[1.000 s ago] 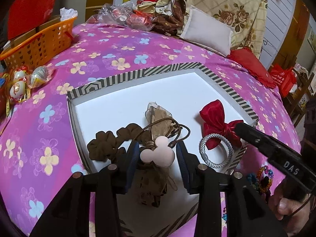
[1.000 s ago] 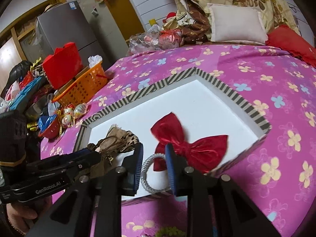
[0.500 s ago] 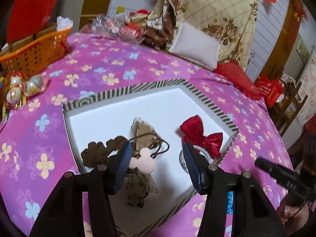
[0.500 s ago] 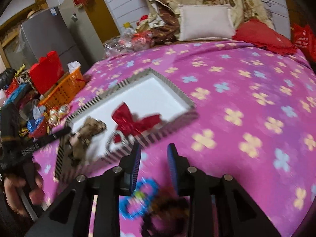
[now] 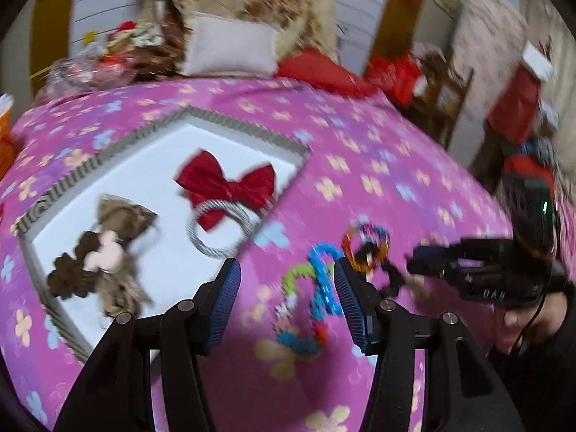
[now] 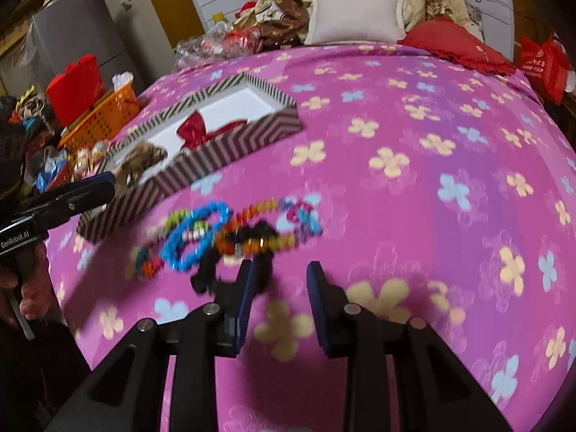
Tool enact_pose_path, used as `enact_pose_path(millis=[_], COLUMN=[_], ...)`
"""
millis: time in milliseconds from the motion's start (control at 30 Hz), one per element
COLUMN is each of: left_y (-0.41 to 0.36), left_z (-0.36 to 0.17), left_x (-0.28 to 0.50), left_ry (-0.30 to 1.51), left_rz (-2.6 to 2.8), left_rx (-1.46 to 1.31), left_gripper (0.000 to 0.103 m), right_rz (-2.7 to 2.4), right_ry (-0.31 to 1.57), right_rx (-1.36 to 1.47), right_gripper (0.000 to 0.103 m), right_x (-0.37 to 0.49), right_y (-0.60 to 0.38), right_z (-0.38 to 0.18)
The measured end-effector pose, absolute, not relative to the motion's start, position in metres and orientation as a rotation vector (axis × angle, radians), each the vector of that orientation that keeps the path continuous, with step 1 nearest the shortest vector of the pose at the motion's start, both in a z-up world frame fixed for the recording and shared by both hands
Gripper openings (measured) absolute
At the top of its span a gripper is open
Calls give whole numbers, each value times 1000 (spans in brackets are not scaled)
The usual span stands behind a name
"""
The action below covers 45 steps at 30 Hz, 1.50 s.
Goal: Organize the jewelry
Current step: 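Grasp the black scrunchie with the right tool near the beaded bracelets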
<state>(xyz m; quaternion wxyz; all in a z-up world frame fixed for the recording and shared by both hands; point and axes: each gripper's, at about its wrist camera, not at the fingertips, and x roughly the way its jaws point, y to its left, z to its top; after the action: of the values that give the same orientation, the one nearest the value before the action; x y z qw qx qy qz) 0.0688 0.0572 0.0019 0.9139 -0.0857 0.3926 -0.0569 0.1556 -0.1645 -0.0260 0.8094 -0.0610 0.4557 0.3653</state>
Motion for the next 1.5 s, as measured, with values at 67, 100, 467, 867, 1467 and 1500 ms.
enact_pose_path(millis=[67, 100, 467, 867, 1467, 1500], left_y=[50, 49, 47, 36, 65, 65], left_z=[-7, -11, -34, -41, -23, -21], left_x=[71, 71, 76, 84, 74, 74], left_ry=[849, 864, 949, 946, 916, 908], left_rz=[-113, -108, -106, -52, 25, 20], left_rx=[-141, -133, -99, -19, -121, -122], left_gripper=[32, 32, 32, 0, 0, 0], right_rz=[795, 799, 806, 807, 908, 905], right_ry=[983, 985, 983, 984, 935, 927], right_rx=[-139, -149, -134, -144, -257, -250], right_gripper=[31, 31, 43, 43, 43, 43], right_x=[153, 152, 150, 148, 129, 129], right_y=[-163, -162, -159, -159, -130, -132], right_z=[-29, -31, -27, -27, -26, -24])
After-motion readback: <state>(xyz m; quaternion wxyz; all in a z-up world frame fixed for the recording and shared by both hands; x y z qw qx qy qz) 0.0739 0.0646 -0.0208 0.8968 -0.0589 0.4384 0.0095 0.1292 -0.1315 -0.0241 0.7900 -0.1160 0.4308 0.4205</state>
